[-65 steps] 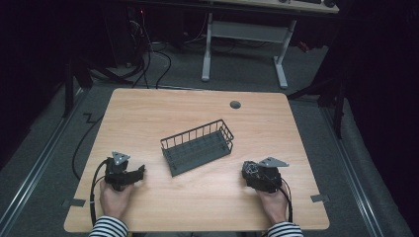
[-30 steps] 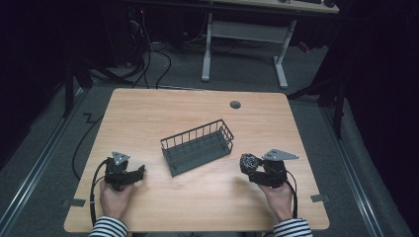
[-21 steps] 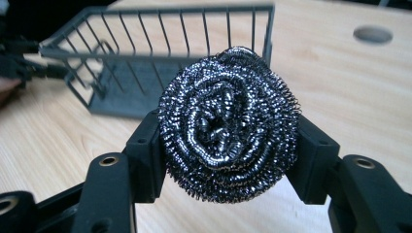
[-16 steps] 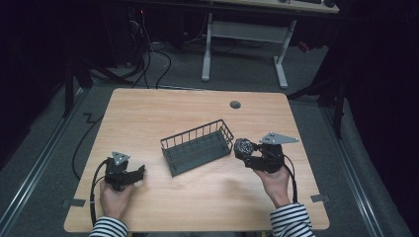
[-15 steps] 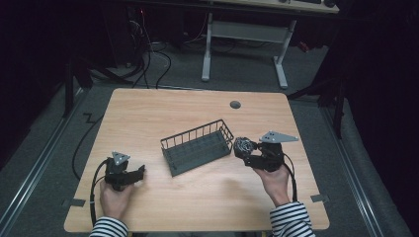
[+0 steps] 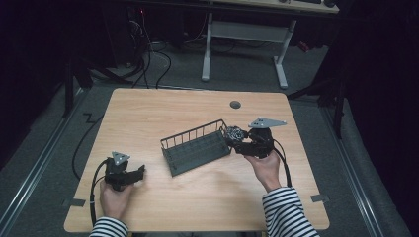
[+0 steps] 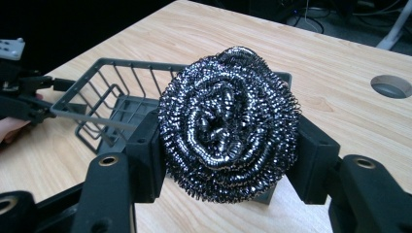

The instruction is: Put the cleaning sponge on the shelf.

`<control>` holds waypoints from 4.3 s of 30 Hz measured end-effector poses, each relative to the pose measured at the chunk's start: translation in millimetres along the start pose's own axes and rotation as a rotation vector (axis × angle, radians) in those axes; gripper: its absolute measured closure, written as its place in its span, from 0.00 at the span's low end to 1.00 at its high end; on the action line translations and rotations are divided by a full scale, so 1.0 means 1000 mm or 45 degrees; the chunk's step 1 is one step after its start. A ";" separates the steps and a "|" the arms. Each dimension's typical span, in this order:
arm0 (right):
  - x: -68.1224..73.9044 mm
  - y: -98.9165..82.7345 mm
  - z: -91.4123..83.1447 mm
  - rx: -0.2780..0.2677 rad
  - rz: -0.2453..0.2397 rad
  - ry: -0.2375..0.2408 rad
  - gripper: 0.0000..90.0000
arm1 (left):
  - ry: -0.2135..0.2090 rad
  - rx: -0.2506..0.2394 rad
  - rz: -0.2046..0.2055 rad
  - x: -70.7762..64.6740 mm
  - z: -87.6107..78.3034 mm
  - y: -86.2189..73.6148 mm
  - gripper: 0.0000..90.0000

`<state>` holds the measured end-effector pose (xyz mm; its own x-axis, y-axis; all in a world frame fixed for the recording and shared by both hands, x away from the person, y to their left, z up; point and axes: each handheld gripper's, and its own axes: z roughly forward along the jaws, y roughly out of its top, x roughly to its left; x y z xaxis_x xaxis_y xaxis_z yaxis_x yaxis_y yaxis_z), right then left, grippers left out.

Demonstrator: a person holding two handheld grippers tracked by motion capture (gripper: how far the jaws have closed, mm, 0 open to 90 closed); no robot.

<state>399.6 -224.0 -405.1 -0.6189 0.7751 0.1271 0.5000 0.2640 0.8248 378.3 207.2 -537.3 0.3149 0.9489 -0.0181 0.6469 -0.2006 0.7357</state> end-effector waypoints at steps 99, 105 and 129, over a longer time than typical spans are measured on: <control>-0.036 -0.088 -0.031 0.035 0.174 -0.124 0.46 | -0.003 0.002 0.005 0.000 0.000 0.000 0.25; -0.042 -0.113 -0.031 0.046 0.228 -0.148 0.46 | -0.003 0.002 0.005 0.000 0.000 0.000 0.25; -0.031 -0.155 -0.012 0.156 0.164 -0.340 0.43 | -0.005 -0.002 0.012 -0.001 0.000 0.000 0.26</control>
<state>333.6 -295.7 -530.3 -0.3729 0.9257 0.0638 0.6430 0.2083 0.7370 378.2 206.6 -537.2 0.3239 0.9460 -0.0139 0.6425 -0.2092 0.7372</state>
